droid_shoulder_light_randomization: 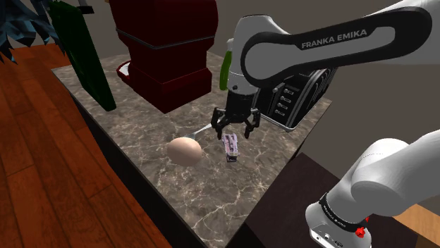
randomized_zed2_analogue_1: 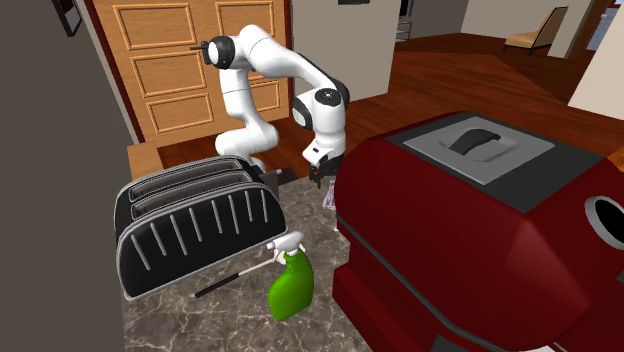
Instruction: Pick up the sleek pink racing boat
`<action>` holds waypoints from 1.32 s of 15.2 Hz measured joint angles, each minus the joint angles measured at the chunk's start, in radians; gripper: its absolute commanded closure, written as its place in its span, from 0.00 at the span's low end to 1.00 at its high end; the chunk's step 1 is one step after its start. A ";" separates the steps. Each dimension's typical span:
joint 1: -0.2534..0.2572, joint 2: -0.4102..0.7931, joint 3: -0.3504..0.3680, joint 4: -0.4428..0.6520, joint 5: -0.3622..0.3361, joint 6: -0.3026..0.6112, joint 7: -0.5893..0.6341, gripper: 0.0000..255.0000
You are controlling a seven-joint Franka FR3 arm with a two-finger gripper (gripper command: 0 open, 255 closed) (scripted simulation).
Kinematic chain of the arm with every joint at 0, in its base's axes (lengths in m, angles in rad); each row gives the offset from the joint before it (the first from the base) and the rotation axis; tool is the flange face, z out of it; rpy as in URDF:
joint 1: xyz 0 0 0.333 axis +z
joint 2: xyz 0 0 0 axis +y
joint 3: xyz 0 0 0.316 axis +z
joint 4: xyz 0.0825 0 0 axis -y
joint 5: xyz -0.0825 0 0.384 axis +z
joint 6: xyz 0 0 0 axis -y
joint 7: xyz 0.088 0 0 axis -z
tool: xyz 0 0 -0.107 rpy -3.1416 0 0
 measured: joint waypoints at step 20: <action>0.002 0.020 0.008 -0.028 0.006 0.048 -0.004 1.00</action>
